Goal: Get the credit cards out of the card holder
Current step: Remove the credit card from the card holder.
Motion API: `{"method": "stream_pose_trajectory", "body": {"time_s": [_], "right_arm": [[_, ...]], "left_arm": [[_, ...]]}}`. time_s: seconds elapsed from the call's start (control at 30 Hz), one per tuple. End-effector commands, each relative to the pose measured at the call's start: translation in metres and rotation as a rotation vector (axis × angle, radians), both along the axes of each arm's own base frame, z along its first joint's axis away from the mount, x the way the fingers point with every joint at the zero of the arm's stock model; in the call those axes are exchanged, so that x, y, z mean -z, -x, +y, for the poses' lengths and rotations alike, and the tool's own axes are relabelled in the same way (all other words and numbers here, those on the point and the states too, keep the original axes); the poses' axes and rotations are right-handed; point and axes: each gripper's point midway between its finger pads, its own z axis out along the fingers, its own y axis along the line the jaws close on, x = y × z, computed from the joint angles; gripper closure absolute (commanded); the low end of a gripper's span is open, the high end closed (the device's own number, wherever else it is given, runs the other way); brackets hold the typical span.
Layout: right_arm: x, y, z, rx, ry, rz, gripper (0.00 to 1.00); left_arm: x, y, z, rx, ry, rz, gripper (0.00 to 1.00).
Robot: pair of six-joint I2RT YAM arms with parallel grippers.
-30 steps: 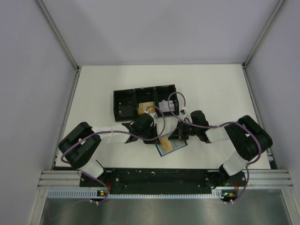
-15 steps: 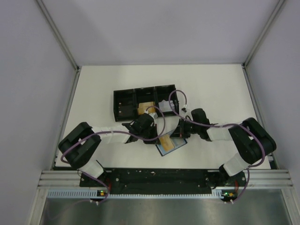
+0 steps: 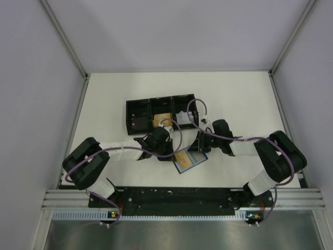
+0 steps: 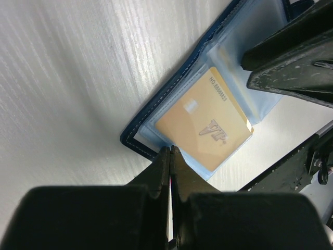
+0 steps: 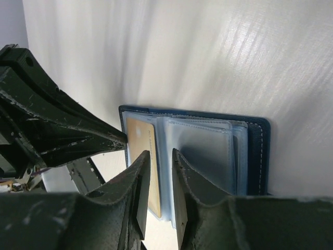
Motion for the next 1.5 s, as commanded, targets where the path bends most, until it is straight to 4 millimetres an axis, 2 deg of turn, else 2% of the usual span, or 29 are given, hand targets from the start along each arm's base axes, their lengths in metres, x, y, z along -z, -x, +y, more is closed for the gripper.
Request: {"method": "stream_pose_trajectory", "body": {"time_s": [0.0,0.23,0.73,0.9,1.1,1.47], "right_arm": [[-0.017,-0.009,0.009,-0.040,-0.068,-0.050,0.74],[-0.010,0.000,0.020,-0.098,-0.069,-0.021,0.74],[0.004,0.009,0.029,-0.148,-0.029,0.026,0.74],[0.004,0.008,0.031,-0.149,-0.032,0.026,0.82],[0.002,0.007,0.032,-0.152,-0.041,0.018,1.00],[-0.008,-0.013,0.014,-0.077,-0.016,-0.034,1.00]], "left_arm": [[0.005,0.004,0.012,-0.001,-0.051,-0.005,1.00],[0.011,0.006,0.012,0.001,-0.059,0.010,1.00],[0.014,0.005,0.010,0.001,-0.065,0.017,1.00],[0.016,0.006,0.012,-0.001,-0.070,0.021,1.00],[0.019,0.007,0.014,-0.002,-0.080,0.026,1.00],[0.024,0.012,0.022,-0.006,-0.105,0.035,1.00]]}}
